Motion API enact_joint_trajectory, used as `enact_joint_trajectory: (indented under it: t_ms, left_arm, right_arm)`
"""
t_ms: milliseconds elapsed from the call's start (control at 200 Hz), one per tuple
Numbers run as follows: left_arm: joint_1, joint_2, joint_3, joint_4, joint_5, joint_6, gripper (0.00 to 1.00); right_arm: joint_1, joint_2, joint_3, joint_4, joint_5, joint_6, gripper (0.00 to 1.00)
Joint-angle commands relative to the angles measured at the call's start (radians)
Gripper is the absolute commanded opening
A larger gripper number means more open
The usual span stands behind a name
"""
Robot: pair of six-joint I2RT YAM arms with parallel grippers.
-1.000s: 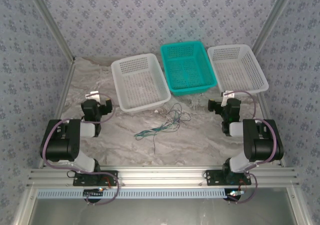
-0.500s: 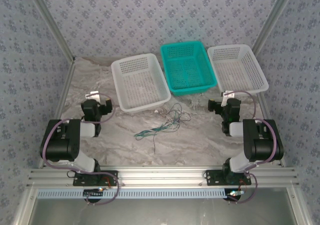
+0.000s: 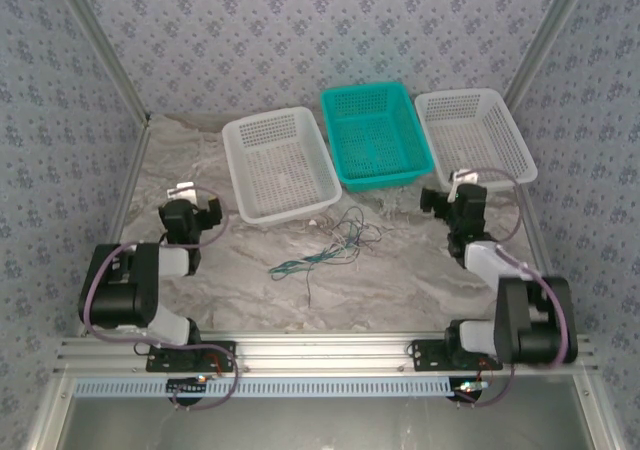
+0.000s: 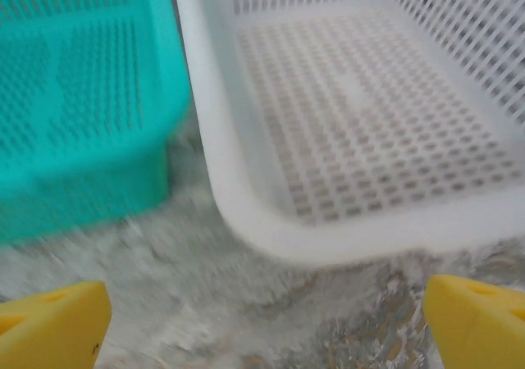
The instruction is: Untangle the cables
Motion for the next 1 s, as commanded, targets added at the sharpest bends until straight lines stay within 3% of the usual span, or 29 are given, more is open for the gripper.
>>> enact_joint_trajectory:
  t_ms: [0,95,245,325,425,525,605,730,899,994]
  left_arm:
    - [0.002,-0.188,-0.012,-0.115,-0.107,-0.071,0.99]
    - [-0.002,-0.398,0.012,-0.373,-0.111,-0.189,0.99]
    - [-0.035,-0.695,0.141,-0.885,-0.115,-0.504,0.99]
    - [-0.076,-0.774,0.218,-1.081,-0.039,-0.615,0.99]
    - [-0.164,-0.801,0.278,-1.190,0.096,-0.720,0.92]
    - [-0.327,-0.760,0.286,-1.182,0.175,-0.857,0.88]
    - [-0.521,-0.688,0.274,-1.091,0.153,-0.942,0.85]
    - [-0.800,-0.485,0.344,-1.016,0.070,-0.850,0.79]
    - [-0.941,-0.146,0.571,-1.132,0.096,-0.695,0.77]
    - [-0.969,-0.032,0.610,-1.073,0.127,-0.692,0.72]
  right_arm:
    - [0.023,-0.171,0.137,-0.435,0.043,0.262,1.00]
    - [0.054,-0.244,0.228,-0.689,-0.023,0.417,1.00]
    - [0.202,-0.262,0.344,-0.919,-0.131,0.486,1.00]
    - [0.313,-0.245,0.386,-1.009,-0.130,0.523,1.00]
    - [0.430,-0.204,0.411,-1.064,-0.139,0.616,1.00]
    - [0.522,-0.154,0.398,-1.040,-0.166,0.688,1.00]
    - [0.592,-0.113,0.376,-1.007,-0.159,0.736,1.00]
    - [0.668,-0.067,0.330,-0.962,-0.131,0.801,1.00]
    - [0.701,-0.100,0.259,-0.951,-0.083,0.895,1.00]
    - [0.697,-0.160,0.221,-0.967,-0.041,0.919,1.00]
